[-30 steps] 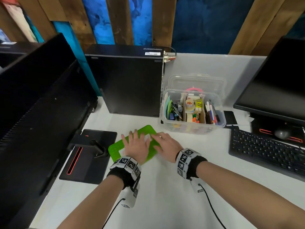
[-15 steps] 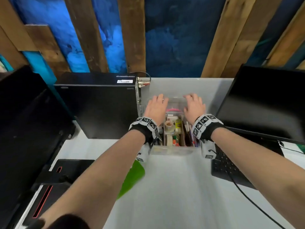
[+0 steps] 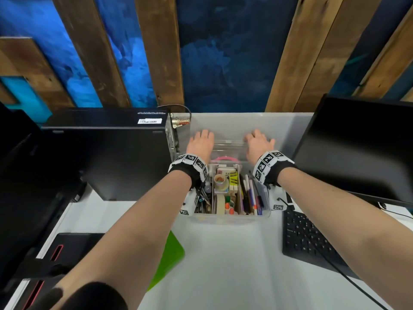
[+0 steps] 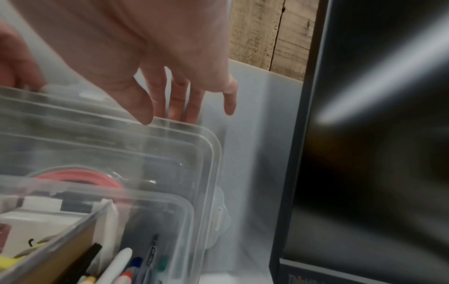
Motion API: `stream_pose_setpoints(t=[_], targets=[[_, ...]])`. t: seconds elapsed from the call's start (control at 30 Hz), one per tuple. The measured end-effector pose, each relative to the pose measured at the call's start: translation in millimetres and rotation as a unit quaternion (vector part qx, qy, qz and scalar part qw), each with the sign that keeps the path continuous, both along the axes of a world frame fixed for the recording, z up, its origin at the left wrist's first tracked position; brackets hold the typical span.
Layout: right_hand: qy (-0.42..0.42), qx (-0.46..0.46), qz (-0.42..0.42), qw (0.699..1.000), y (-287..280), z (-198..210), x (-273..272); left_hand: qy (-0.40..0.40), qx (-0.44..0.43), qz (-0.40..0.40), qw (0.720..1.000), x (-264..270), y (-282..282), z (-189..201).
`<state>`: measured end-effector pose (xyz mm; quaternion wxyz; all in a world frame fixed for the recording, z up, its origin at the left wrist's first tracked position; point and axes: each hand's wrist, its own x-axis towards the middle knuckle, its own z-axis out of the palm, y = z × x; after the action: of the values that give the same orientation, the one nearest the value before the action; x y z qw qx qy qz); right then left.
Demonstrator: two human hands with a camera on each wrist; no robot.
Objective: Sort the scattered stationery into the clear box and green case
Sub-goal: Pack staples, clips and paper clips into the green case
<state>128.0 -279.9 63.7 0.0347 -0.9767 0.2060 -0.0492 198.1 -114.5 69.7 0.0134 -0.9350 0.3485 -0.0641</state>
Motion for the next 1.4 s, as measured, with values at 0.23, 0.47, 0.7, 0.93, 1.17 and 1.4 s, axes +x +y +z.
stream_pose_setpoints(t=[0.23, 0.47, 0.7, 0.93, 1.17, 1.4], targets=[[-0.017, -0.044, 0.031, 0.998, 0, 2, 6, -0.031, 0.041, 0.015, 0.999, 7, 4, 1], [-0.098, -0.019, 0.081, 0.992, 11, 32, -13, -0.017, 0.036, 0.01, 0.999, -5, 25, 29], [-0.081, -0.064, 0.104, 0.989, 26, 57, -29, 0.006, -0.005, 0.009, 1.0, -29, 44, 32], [-0.106, 0.074, 0.059, 0.99, 6, 66, -72, -0.049, -0.045, -0.039, 0.997, -53, 38, 53], [-0.081, 0.079, 0.12, 0.986, 37, 13, -110, -0.068, 0.022, -0.097, 0.993, -92, 84, 23], [-0.007, 0.038, 0.133, 0.99, 49, -36, -149, 0.011, 0.091, -0.142, 0.986, -126, 93, -21]])
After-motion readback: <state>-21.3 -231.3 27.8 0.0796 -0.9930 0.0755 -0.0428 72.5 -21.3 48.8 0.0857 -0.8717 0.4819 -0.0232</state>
